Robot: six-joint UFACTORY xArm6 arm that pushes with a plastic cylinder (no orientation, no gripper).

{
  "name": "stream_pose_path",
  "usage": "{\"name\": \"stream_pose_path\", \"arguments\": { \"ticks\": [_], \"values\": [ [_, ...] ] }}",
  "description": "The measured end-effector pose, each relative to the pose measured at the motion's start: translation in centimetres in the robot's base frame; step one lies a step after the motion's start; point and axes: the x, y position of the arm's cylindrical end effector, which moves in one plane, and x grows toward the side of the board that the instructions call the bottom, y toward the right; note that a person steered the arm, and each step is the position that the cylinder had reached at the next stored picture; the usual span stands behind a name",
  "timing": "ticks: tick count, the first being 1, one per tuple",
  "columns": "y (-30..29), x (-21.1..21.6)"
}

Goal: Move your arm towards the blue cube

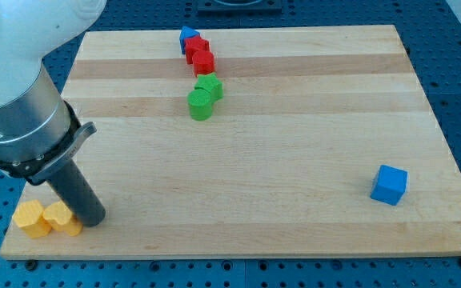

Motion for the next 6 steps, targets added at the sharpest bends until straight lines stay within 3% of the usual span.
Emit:
{"name": "stream_pose_path", "arguments": {
  "ticks": [1, 4, 6],
  "values": [
    [1.1, 0.0],
    [27.0, 1.1],
    [41.0, 1.7]
  ]
}}
